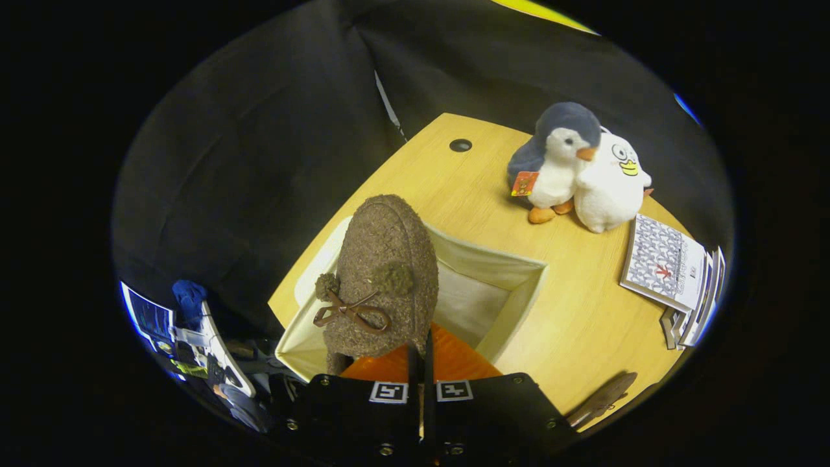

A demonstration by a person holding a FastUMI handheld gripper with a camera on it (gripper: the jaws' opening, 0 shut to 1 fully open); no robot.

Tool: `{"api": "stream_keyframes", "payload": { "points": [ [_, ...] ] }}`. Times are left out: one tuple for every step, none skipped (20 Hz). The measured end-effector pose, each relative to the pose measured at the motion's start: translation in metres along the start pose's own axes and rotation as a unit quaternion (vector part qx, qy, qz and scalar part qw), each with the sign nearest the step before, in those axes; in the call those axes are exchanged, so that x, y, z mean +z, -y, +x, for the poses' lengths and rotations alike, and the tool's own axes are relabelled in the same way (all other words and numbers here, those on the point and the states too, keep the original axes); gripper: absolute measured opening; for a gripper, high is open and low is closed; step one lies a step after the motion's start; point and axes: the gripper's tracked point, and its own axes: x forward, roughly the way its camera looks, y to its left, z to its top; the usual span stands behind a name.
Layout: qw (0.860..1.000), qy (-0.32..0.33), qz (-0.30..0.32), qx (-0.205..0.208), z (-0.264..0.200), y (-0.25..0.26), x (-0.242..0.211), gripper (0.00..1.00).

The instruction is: Open the storage box then place both shoes into the box .Put the left shoe in first, then the right shoe, with the right side of both shoes facing outward in a uniform manner.

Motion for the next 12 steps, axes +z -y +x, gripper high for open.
{"api": "stream_keyframes", "payload": {
  "points": [
    [1.0, -0.011, -0.001, -0.005, 0.013, -0.002, -0.005, 0.02],
    [1.0, -0.026, 0.003, -0.011, 0.021, -0.002, -0.013, 0.02],
    [0.999, -0.04, 0.007, -0.021, 0.03, -0.001, -0.019, 0.02],
    [0.998, -0.052, 0.01, -0.034, 0.038, 0.003, -0.024, 0.02],
    [0.997, -0.065, 0.012, -0.046, 0.047, 0.006, -0.028, 0.02],
    [0.995, -0.078, 0.012, -0.058, 0.056, 0.011, -0.032, 0.02],
    [0.994, -0.087, 0.012, -0.07, 0.063, 0.014, -0.034, 0.02],
    [0.993, -0.092, 0.009, -0.076, 0.069, 0.015, -0.034, 0.02],
    [0.992, -0.095, 0.007, -0.081, 0.075, 0.016, -0.034, 0.02],
    [0.991, -0.099, 0.008, -0.088, 0.079, 0.017, -0.035, 0.02],
    [0.99, -0.104, 0.01, -0.093, 0.083, 0.017, -0.037, 0.02],
    [0.989, -0.108, 0.01, -0.097, 0.085, 0.017, -0.039, 0.02]
  ]
}}
